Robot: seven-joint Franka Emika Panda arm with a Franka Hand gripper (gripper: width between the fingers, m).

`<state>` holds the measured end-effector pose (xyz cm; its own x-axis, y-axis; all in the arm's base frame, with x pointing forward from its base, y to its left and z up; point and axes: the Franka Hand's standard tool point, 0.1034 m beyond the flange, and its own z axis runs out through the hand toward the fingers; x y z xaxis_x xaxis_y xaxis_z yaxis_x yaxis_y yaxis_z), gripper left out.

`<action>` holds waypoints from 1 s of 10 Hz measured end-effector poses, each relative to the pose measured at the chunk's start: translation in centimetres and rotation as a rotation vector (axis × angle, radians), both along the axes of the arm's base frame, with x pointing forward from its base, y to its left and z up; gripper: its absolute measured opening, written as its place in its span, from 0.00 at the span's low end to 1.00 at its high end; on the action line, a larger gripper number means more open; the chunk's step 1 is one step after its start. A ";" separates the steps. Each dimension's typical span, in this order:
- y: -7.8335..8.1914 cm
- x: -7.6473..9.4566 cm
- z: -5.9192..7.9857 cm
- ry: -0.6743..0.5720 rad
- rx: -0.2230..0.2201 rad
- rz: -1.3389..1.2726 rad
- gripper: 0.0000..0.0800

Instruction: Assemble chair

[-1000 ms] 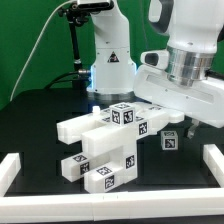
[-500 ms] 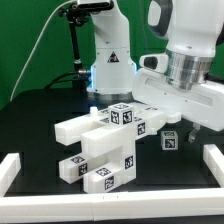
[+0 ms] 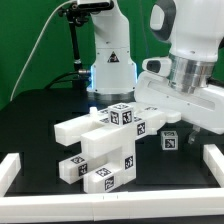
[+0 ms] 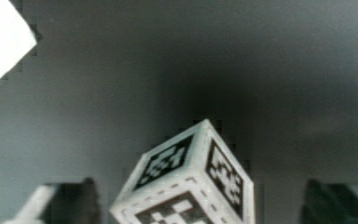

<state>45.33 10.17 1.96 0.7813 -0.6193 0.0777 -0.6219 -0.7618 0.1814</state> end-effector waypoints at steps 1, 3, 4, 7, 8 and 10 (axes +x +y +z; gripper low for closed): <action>0.0 0.0 0.0 0.000 0.000 0.000 0.46; 0.0 0.0 0.0 0.000 0.000 0.000 0.35; 0.0 0.0 0.0 -0.001 0.000 0.000 0.35; 0.0 0.0 0.0 0.000 0.000 0.000 0.35; 0.0 0.0 0.0 -0.001 0.000 0.000 0.35; 0.0 0.0 0.0 0.000 0.000 0.000 0.36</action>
Offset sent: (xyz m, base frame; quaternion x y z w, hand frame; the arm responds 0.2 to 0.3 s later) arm 0.0000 0.0000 0.0000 0.0000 0.0000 0.0000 1.0000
